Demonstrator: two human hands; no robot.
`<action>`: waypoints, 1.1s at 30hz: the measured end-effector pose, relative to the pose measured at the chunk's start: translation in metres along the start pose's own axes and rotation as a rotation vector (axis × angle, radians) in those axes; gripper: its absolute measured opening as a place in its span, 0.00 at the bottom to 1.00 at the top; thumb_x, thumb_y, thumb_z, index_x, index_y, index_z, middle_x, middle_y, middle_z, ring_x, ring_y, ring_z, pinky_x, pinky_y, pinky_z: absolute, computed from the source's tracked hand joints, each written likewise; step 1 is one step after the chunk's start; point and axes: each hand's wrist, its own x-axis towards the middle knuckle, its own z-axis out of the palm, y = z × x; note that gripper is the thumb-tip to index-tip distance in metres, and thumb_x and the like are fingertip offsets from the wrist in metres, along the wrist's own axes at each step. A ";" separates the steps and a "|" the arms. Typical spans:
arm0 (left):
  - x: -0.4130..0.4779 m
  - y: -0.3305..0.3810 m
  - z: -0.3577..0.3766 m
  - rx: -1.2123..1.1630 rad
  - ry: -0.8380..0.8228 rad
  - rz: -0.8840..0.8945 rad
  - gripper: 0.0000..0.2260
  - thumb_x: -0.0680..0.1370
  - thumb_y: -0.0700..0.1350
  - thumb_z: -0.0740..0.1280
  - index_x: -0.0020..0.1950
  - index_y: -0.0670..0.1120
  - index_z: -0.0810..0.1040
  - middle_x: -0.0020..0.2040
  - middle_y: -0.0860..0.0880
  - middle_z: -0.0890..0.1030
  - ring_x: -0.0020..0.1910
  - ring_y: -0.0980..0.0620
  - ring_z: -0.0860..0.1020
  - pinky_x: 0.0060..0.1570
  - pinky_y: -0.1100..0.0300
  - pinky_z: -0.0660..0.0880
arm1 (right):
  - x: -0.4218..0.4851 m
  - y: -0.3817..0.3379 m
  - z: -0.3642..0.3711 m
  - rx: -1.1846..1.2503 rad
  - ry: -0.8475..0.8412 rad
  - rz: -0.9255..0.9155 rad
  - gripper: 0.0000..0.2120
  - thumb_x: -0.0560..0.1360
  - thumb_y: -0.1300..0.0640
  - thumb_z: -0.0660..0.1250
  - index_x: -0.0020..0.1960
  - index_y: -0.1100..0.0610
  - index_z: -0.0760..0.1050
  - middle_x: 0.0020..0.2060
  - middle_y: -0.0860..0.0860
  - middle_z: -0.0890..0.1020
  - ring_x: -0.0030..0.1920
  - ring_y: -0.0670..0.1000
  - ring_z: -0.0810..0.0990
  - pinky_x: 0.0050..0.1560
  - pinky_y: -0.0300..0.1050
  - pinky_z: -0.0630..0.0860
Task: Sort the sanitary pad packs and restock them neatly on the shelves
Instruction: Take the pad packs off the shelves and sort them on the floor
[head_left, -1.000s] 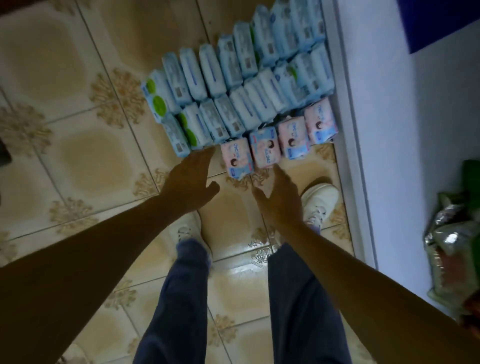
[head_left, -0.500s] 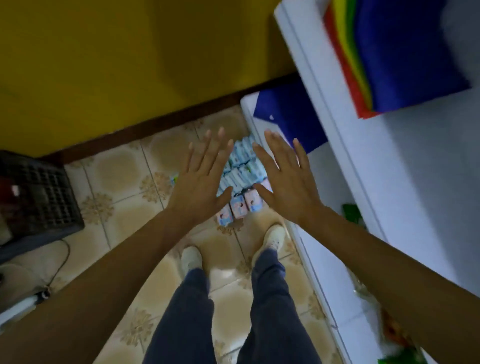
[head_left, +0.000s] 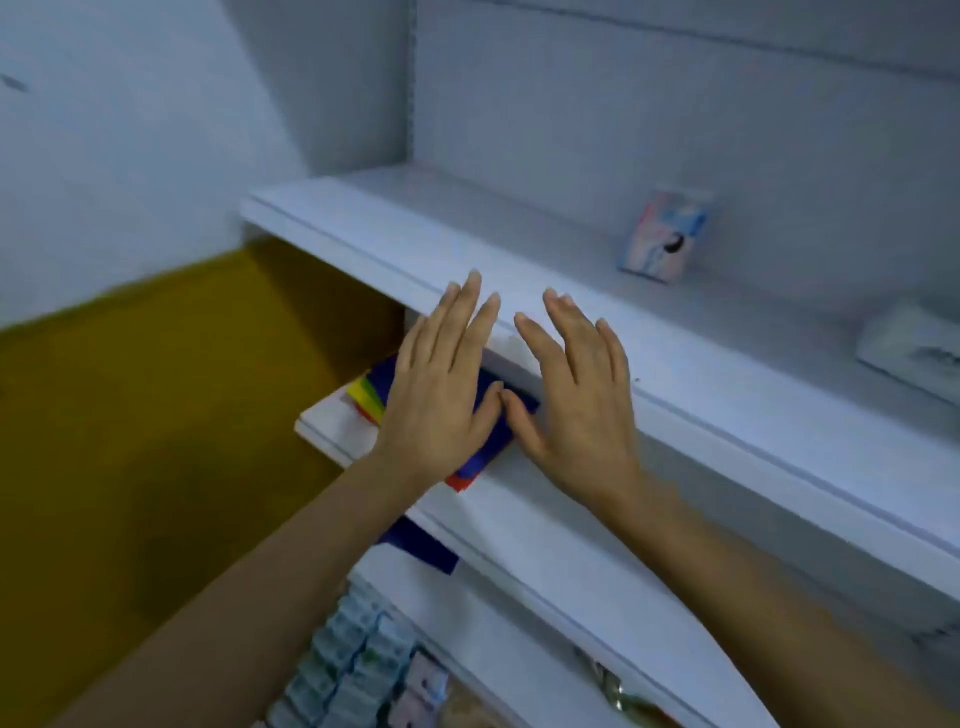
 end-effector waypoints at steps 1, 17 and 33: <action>0.017 0.011 0.008 -0.023 -0.013 0.005 0.33 0.78 0.48 0.64 0.78 0.46 0.52 0.79 0.46 0.51 0.78 0.50 0.48 0.75 0.50 0.51 | 0.005 0.017 -0.008 -0.022 0.018 0.025 0.28 0.75 0.51 0.67 0.71 0.56 0.63 0.72 0.59 0.67 0.72 0.57 0.63 0.71 0.59 0.61; 0.108 0.051 0.101 -0.029 -0.201 -0.209 0.39 0.73 0.70 0.48 0.79 0.53 0.45 0.79 0.55 0.43 0.77 0.55 0.42 0.74 0.53 0.45 | 0.103 0.226 -0.028 -0.029 -0.161 0.316 0.30 0.74 0.52 0.70 0.73 0.56 0.64 0.72 0.56 0.66 0.69 0.58 0.67 0.68 0.53 0.65; 0.108 0.061 0.091 -0.201 -0.154 -0.334 0.44 0.72 0.68 0.64 0.79 0.52 0.44 0.79 0.54 0.50 0.77 0.54 0.50 0.73 0.54 0.54 | 0.146 0.208 -0.021 -0.168 -0.497 0.310 0.27 0.67 0.44 0.74 0.62 0.52 0.74 0.53 0.52 0.78 0.53 0.54 0.77 0.49 0.45 0.73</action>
